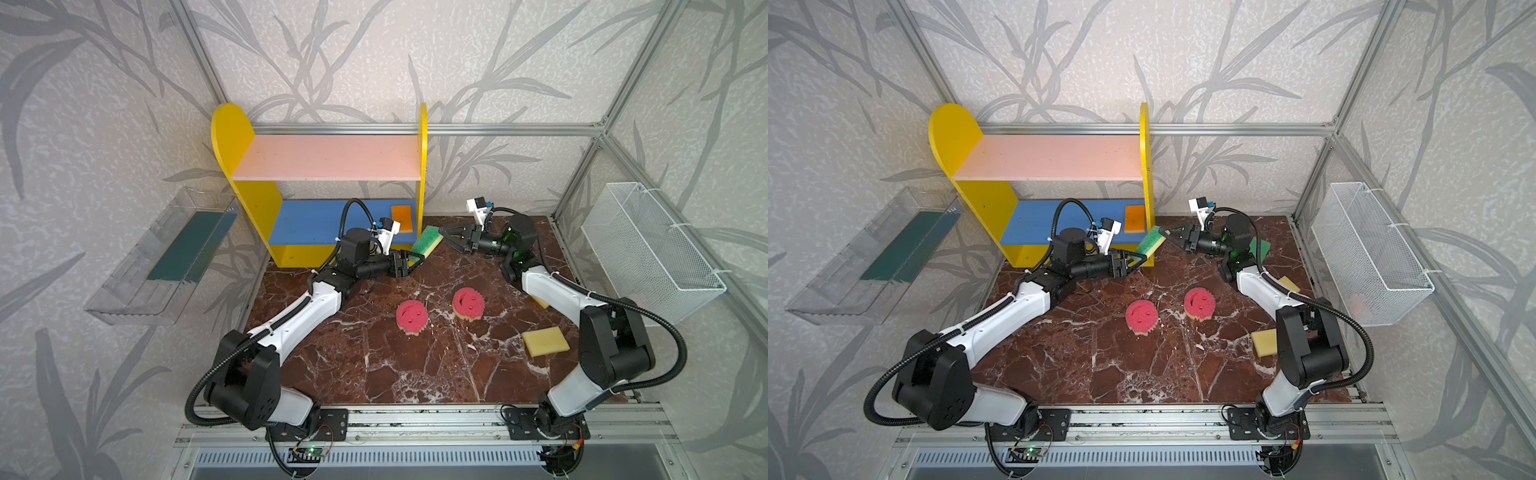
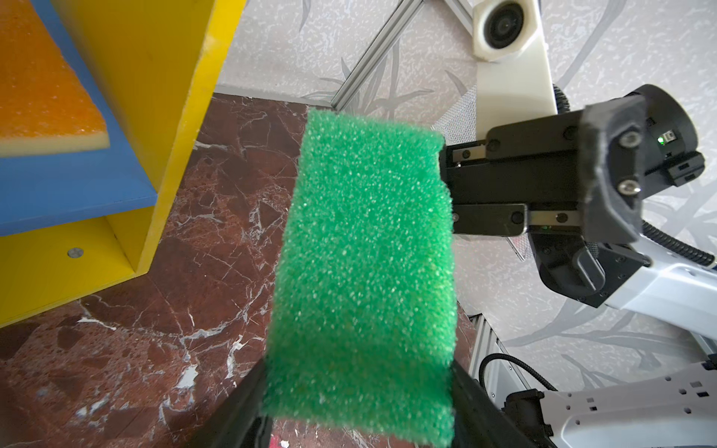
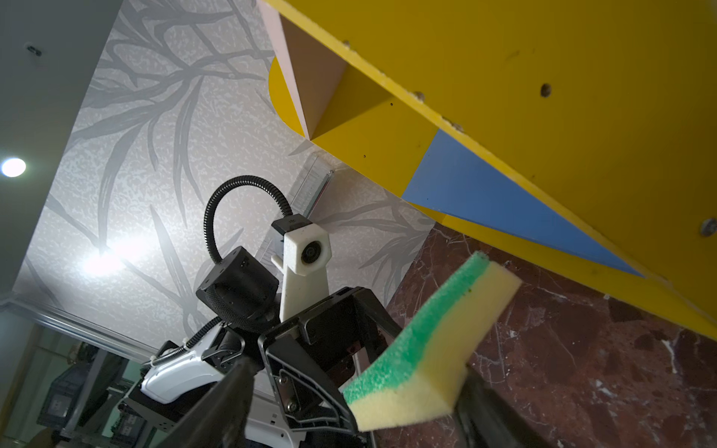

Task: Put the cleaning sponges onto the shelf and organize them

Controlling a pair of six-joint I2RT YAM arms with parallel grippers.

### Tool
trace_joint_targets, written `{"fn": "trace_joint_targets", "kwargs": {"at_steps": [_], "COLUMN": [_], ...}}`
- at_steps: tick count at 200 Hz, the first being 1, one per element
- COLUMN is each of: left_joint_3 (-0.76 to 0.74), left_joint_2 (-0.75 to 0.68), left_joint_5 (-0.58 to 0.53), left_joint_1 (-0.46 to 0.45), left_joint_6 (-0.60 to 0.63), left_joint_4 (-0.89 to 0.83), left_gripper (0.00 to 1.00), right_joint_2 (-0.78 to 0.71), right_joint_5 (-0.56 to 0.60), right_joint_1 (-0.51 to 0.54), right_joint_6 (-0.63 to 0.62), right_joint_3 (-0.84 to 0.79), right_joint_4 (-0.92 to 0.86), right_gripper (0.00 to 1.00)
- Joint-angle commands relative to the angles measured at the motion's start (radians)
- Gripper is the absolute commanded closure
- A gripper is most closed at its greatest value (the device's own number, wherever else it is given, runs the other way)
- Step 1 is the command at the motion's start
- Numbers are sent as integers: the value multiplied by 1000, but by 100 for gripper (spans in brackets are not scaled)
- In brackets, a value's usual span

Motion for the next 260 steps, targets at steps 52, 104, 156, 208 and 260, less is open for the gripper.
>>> {"fn": "trace_joint_targets", "kwargs": {"at_steps": [52, 104, 156, 208, 260], "left_joint_3": [68, 182, 639, 1218, 1501], "left_joint_2": [-203, -324, -108, 285, 508], "left_joint_5": [-200, -404, -557, -685, -787], "left_joint_1": [-4, -9, -7, -6, -4], "left_joint_6": [81, 152, 210, 230, 195], "left_joint_4": [-164, -325, -631, -931, -1015], "left_gripper": [36, 36, 33, 33, 34], "right_joint_2": [-161, -385, -516, -568, -585], "right_joint_5": [104, 241, 317, 371, 410], "right_joint_1": [-93, -105, -103, -104, -104], "right_joint_6": [1, -217, -305, -340, -349], "right_joint_3": [-165, -297, -365, -420, -464], "right_joint_4": [46, -256, -374, -422, -399], "right_gripper": [1, 1, 1, 1, 1]}}
